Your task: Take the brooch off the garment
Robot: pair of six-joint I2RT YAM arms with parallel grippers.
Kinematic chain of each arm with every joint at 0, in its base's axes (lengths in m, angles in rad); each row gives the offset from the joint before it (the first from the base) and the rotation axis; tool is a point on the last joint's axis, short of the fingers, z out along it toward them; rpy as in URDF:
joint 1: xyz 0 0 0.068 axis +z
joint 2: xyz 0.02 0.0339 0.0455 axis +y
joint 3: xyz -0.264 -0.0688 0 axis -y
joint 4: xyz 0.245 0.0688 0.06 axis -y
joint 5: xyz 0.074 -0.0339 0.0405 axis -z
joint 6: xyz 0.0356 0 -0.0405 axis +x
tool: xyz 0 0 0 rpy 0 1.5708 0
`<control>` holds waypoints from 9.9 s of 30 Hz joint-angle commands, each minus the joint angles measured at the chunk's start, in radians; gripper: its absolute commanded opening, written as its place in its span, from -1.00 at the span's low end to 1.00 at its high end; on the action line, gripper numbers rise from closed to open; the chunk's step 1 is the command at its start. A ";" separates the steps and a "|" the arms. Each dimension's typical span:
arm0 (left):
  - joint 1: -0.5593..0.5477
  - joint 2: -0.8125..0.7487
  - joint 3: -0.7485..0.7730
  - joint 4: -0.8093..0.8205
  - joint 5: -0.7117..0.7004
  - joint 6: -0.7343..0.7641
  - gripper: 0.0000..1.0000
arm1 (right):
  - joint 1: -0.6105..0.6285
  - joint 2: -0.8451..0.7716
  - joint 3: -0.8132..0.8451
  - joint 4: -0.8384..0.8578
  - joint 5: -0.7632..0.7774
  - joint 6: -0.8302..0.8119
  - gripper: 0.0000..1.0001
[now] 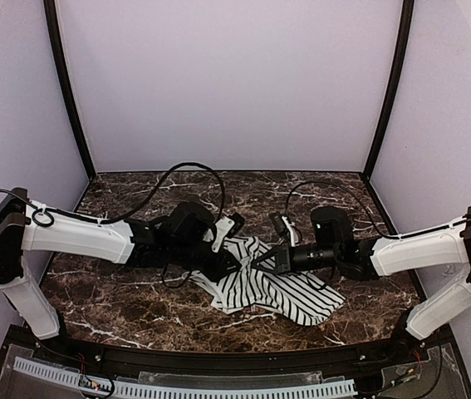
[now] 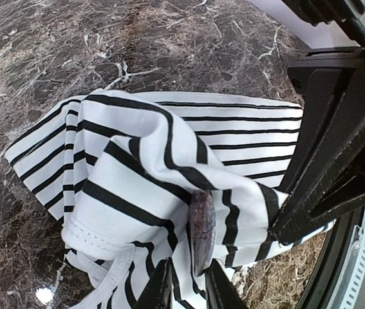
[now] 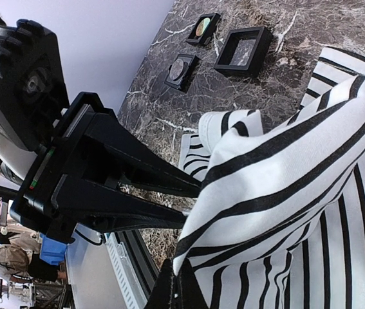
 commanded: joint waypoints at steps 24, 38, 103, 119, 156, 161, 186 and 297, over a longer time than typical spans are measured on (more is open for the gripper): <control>-0.009 0.025 0.072 -0.020 0.006 0.015 -0.21 | -0.005 0.028 0.020 0.037 -0.018 0.000 -1.00; -0.020 0.022 0.069 -0.065 -0.048 0.007 -0.82 | -0.005 0.027 0.024 0.014 0.010 0.000 -1.00; -0.022 -0.338 -0.111 0.487 0.380 -0.061 -0.98 | 0.017 -0.117 0.007 0.325 -0.023 -0.037 -0.72; -0.024 -0.311 -0.070 0.444 0.513 -0.056 -0.98 | -0.006 0.023 0.069 0.299 -0.068 0.097 -1.00; 0.036 -0.282 -0.132 0.369 0.374 -0.169 -0.98 | -0.004 -0.215 0.058 0.048 -0.094 -0.155 0.58; 0.042 -0.291 -0.140 0.364 0.329 -0.178 -0.98 | 0.018 -0.220 0.047 -0.030 -0.014 -0.193 0.58; 0.053 -0.297 -0.104 0.068 0.178 0.033 -0.98 | 0.099 -0.151 0.111 -0.131 0.178 -0.215 -1.00; 0.061 -0.355 -0.197 0.392 0.537 -0.143 -0.98 | 0.068 -0.108 0.040 0.185 0.149 0.101 -1.00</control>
